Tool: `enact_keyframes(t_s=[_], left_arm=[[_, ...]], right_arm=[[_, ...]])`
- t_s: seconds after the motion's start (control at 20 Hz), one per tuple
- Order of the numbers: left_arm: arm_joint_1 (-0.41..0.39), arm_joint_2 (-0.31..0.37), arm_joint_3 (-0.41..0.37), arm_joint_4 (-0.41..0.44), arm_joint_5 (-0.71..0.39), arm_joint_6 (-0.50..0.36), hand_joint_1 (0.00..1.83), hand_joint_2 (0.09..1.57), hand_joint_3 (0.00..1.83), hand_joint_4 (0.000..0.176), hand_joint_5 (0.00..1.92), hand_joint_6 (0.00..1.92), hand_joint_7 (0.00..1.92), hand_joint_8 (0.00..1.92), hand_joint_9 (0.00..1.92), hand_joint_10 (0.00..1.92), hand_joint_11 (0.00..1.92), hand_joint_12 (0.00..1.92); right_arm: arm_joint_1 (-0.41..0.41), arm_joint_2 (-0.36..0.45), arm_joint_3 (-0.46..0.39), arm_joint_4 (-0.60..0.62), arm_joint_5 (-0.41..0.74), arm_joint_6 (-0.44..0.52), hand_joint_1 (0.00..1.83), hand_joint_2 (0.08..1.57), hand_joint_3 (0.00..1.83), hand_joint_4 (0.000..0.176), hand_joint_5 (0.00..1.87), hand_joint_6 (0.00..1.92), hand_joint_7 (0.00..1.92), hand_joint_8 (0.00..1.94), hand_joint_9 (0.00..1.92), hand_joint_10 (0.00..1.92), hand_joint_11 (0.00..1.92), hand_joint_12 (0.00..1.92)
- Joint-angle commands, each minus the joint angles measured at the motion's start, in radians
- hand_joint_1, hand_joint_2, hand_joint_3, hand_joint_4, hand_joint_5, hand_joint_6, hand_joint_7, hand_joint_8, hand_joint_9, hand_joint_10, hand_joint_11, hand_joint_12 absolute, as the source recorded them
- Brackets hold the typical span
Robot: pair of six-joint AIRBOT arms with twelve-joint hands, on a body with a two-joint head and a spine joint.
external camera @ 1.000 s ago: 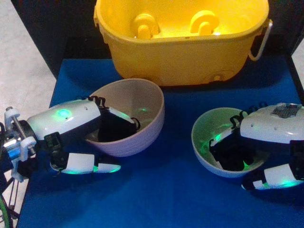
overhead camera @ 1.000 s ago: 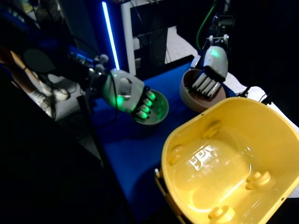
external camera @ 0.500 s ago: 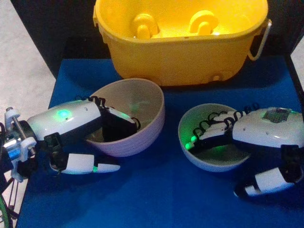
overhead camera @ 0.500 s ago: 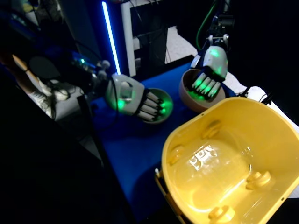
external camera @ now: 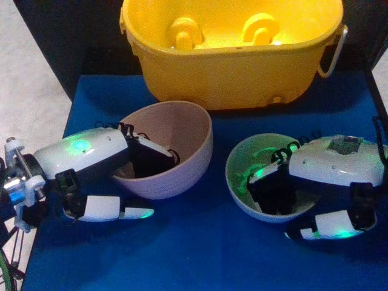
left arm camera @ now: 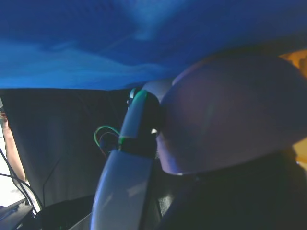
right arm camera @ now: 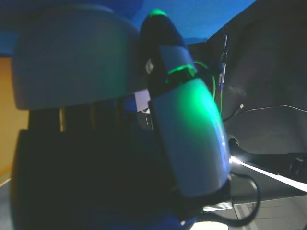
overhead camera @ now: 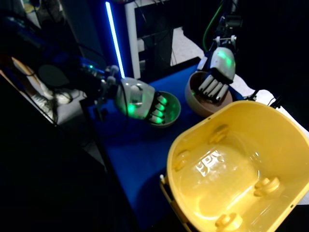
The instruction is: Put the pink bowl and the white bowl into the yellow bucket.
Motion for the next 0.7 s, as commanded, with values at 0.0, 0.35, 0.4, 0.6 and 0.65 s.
enact_keyframes(t_s=[0.0, 0.35, 0.4, 0.6, 0.65], left_arm=[[0.001, -0.005, -0.006, -0.012, -0.09, -0.018, 1.36, 1.18, 0.0, 0.0, 0.85, 0.94, 0.82, 1.4, 0.78, 1.46, 0.41, 1.49], [-0.006, 0.07, -0.054, -0.012, -0.149, -0.019, 1.34, 1.24, 0.0, 0.0, 0.8, 1.0, 0.7, 1.53, 0.68, 1.68, 0.48, 1.68], [-0.009, 0.078, -0.059, -0.012, -0.156, -0.019, 1.34, 1.23, 0.0, 0.0, 0.81, 0.97, 0.71, 1.52, 0.68, 1.67, 0.48, 1.66], [-0.026, 0.131, -0.084, -0.012, -0.191, -0.018, 1.33, 1.27, 0.0, 0.0, 0.73, 1.09, 0.65, 1.61, 0.61, 1.69, 0.49, 1.68], [-0.031, 0.143, -0.088, -0.011, -0.195, -0.018, 1.33, 1.27, 0.0, 0.0, 0.72, 1.1, 0.65, 1.62, 0.61, 1.7, 0.51, 1.7]], right_arm=[[-0.003, 0.003, -0.009, -0.002, -0.002, 0.006, 1.47, 1.23, 0.0, 0.0, 0.86, 1.23, 0.71, 1.49, 0.63, 1.5, 0.4, 1.71], [0.072, 0.13, -0.103, -0.002, 0.074, 0.006, 1.48, 1.23, 0.0, 0.0, 0.74, 1.47, 0.73, 1.37, 0.65, 1.47, 0.5, 1.7], [0.082, 0.144, -0.111, -0.002, 0.081, 0.006, 1.47, 1.24, 0.0, 0.0, 0.75, 1.47, 0.71, 1.4, 0.65, 1.48, 0.47, 1.71], [0.137, 0.196, -0.152, -0.002, 0.098, 0.006, 1.47, 1.28, 0.0, 0.0, 0.58, 1.6, 0.62, 1.58, 0.56, 1.53, 0.47, 1.76], [0.146, 0.205, -0.159, -0.003, 0.099, 0.006, 1.48, 1.25, 0.0, 0.0, 0.66, 1.51, 0.7, 1.5, 0.63, 1.46, 0.58, 1.69]])
